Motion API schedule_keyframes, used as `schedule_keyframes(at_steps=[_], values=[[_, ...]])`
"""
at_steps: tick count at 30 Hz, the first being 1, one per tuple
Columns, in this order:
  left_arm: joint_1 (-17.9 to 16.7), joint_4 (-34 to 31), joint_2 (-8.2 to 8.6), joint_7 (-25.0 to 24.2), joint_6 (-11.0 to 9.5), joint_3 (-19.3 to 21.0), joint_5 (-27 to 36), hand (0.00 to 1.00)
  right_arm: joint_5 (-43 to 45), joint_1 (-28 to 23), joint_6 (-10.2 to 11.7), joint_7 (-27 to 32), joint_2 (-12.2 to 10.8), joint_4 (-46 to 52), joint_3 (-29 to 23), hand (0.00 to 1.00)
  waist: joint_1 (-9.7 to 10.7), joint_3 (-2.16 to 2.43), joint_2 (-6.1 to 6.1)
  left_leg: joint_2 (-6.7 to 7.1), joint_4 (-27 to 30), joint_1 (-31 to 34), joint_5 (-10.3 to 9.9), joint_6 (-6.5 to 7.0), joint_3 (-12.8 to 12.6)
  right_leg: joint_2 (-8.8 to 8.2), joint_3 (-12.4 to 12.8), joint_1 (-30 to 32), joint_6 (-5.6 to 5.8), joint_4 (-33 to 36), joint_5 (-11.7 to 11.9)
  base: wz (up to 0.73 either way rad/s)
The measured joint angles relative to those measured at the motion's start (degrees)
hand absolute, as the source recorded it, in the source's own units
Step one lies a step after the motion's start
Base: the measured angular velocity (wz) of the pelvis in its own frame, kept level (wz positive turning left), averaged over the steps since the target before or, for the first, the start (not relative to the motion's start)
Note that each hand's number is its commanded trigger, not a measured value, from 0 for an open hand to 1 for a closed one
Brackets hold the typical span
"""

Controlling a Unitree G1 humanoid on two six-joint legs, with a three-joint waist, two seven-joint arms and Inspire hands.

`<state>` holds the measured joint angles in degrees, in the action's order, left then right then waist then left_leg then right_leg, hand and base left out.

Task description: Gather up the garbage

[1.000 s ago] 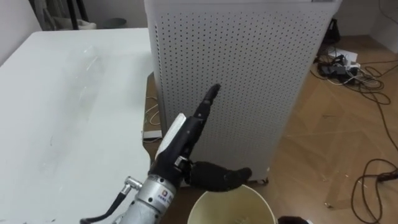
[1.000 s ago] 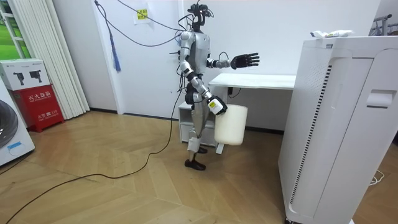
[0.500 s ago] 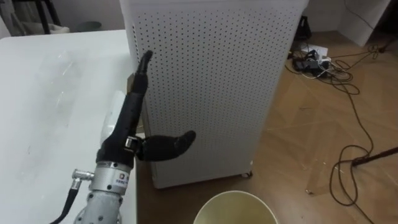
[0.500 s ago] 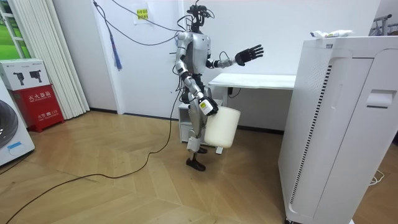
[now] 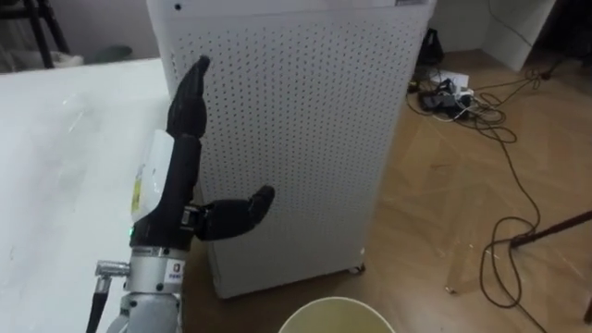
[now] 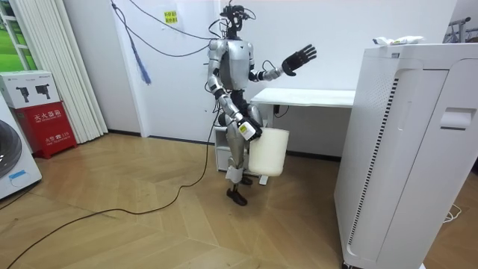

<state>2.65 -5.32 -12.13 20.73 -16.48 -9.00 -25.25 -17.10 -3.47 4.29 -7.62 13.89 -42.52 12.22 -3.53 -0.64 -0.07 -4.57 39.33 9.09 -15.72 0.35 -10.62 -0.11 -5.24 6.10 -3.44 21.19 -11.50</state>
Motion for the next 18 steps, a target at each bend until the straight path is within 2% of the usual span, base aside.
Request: schedule_keyframes(at_steps=[1, 2, 3, 4, 5, 6, 7, 8, 9, 10, 11, 12, 13, 14, 15, 16, 17, 18], values=[[-0.01, 0.0, 0.0, 0.07, -0.91, 0.0, 0.02, 0.0, 0.19, -0.06, 0.0, 0.07, -0.03, -0.04, -0.04, 1.0, -0.04, -0.07, -0.13, 0.55, -1.2, 1.63, 0.08, -0.11, 0.49, -0.01, 1.1, -0.03, 0.08, 0.45, -0.43, -0.38], [-0.18, -0.01, -0.02, 0.31, -2.56, 0.01, 0.0, 0.0, 1.03, -0.06, -0.06, 0.22, -0.01, -0.22, 0.0, 1.0, -0.75, -0.07, -0.25, 1.81, -5.22, 4.38, 1.04, -0.81, 0.72, 0.04, 3.42, -0.17, 0.33, 0.68, -0.76, -0.65], [-0.17, -0.04, -0.08, 0.62, -4.11, 0.34, -0.01, 0.0, 1.35, -0.09, -0.06, 0.4, -0.01, -0.23, 0.06, 1.0, -1.75, 0.04, -0.05, 3.16, -12.14, 6.27, 3.02, -1.24, 2.48, 0.08, 4.45, -0.28, 0.5, 0.63, -0.86, -0.71], [-0.17, -0.09, -0.13, 0.89, -4.76, 0.65, -0.03, 0.0, 1.35, -0.09, -0.06, 0.45, -0.05, -0.25, 0.21, 1.0, -1.87, 0.08, 0.07, 3.5, -15.63, 7.12, 4.42, -1.3, 3.8, 0.16, 4.6, -0.3, 0.56, 0.68, -0.97, -0.61], [-0.19, -0.09, -0.11, 1.28, -5.6, 1.38, 0.05, 0.0, 1.46, -0.19, -0.06, 0.46, -0.1, -0.26, 0.51, 1.0, -1.81, 0.12, 0.13, 3.58, -22.0, 8.39, 7.14, -1.1, 6.69, 0.4, 4.64, -0.05, 0.88, 1.19, -1.88, -0.51], [-0.7, -0.09, -0.07, 1.34, -5.81, 1.94, -0.07, 0.0, 1.59, -0.56, -0.07, 0.36, -0.08, -0.28, 0.62, 1.0, -2.03, 0.37, 0.14, 3.5, -24.11, 8.58, 10.54, -1.28, 9.03, 0.17, 4.38, -0.4, 1.61, 2.0, -3.34, -0.46], [-1.22, -0.1, -0.13, 1.34, -5.87, 2.17, -0.13, 0.0, 1.73, -0.81, -0.07, 0.33, -0.04, -0.31, 0.59, 1.0, -1.91, 0.79, 0.57, 3.56, -23.86, 8.51, 12.21, -0.74, 9.39, -0.08, 3.79, -0.83, 2.35, 2.06, -4.13, -0.44], [-1.57, -0.25, -0.7, 1.35, -5.94, 2.58, -0.15, 0.0, 1.72, -0.83, -0.06, 0.1, -0.17, -0.35, 0.62, 1.0, -2.1, 0.89, 0.06, 3.55, -23.59, 8.29, 13.88, -0.04, 8.27, -0.38, 3.27, -1.56, 3.6, 4.14, -5.97, -0.27], [-1.65, -0.33, -1.51, 1.49, -6.02, 3.02, -0.1, 0.0, 1.37, -1.17, -0.04, -0.44, -0.26, -0.36, 0.64, 1.0, -2.1, 0.68, -2.1, 3.82, -22.75, 7.66, 14.33, 0.33, 5.11, -2.24, 2.02, -1.86, 4.75, 7.56, -8.53, -0.17], [-1.76, -0.32, -1.63, 1.65, -6.02, 3.36, -0.14, 0.0, 1.04, -1.4, -0.04, -0.65, -0.13, -0.42, 0.52, 1.0, -1.95, 0.62, -3.03, 4.22, -21.53, 7.83, 14.24, 0.49, 3.82, -3.43, 0.8, -2.59, 4.61, 8.87, -9.64, 0.07], [-2.04, -0.31, -1.35, 2.56, -6.01, 3.57, -0.33, 0.0, 0.84, -1.42, -0.05, -0.67, 0.84, -0.52, 0.27, 1.0, -1.72, 0.36, -3.14, 4.37, -17.11, 8.92, 12.96, 2.22, 2.76, -5.29, -0.86, -3.06, 3.99, 10.14, -12.32, 0.14], [-2.55, -0.44, -1.53, 2.82, -6.35, 3.55, -0.3, 0.0, 0.82, -1.71, -0.33, -0.57, 1.57, -0.56, 0.22, 1.0, -1.92, 0.57, -2.97, 4.65, -12.61, 10.44, 10.87, 2.99, 2.84, -5.83, -0.79, -3.45, 4.71, 10.65, -15.03, 0.07], [-2.69, -0.55, -1.7, 2.82, -6.59, 3.56, -0.36, 0.0, 0.9, -1.9, -0.55, -0.51, 1.64, -0.55, 0.22, 1.0, -2.33, 1.02, -2.33, 5.05, -11.56, 10.5, 9.76, 3.11, 3.21, -5.99, -0.24, -4.22, 5.16, 10.39, -15.56, -0.11], [-2.42, -1.18, -2.09, 2.86, -6.87, 3.57, -0.42, 0.0, 1.65, -2.18, -0.83, -0.46, 1.97, -0.56, 0.32, 1.0, -2.99, 0.95, -3.39, 6.67, -10.71, 9.47, 7.7, 3.64, 3.54, -7.63, -0.22, -5.85, 5.65, 9.75, -16.46, -0.2], [-0.99, -1.75, -2.94, 3.24, -7.64, 3.67, -0.52, 0.0, 1.78, -2.07, -0.89, -0.5, 1.98, -0.51, 0.45, 1.0, -3.61, 1.05, -3.75, 8.55, -10.38, 7.86, 5.74, 4.39, 3.1, -9.71, -0.75, -6.97, 6.31, 11.08, -16.23, -0.19], [-0.12, -1.75, -3.17, 3.61, -8.02, 3.73, -0.49, 0.0, 1.77, -1.9, -0.89, -0.63, 1.99, -0.5, 0.45, 1.0, -3.86, 0.74, -4.23, 9.45, -10.36, 7.11, 4.96, 4.78, 2.98, -10.58, -1.31, -6.57, 6.48, 13.58, -16.3, -0.05], [0.63, -1.71, -2.7, 4.55, -8.13, 3.82, -0.7, 0.0, 1.8, -1.78, -0.89, -0.98, 2.0, -0.52, 0.37, 1.0, -3.96, 0.6, -3.97, 10.12, -10.12, 5.88, 4.07, 5.45, 2.82, -11.96, -1.92, -3.8, 6.72, 21.15, -13.89, 0.14], [0.69, -1.62, -2.33, 5.54, -8.28, 3.58, -1.43, 0.0, 1.71, -1.95, -0.89, -1.3, 1.94, -0.47, 0.35, 1.0, -3.49, 0.58, -2.98, 10.07, -9.96, 4.3, 2.82, 5.94, 3.24, -12.42, -1.77, -1.52, 6.85, 28.15, -8.87, 0.19]])
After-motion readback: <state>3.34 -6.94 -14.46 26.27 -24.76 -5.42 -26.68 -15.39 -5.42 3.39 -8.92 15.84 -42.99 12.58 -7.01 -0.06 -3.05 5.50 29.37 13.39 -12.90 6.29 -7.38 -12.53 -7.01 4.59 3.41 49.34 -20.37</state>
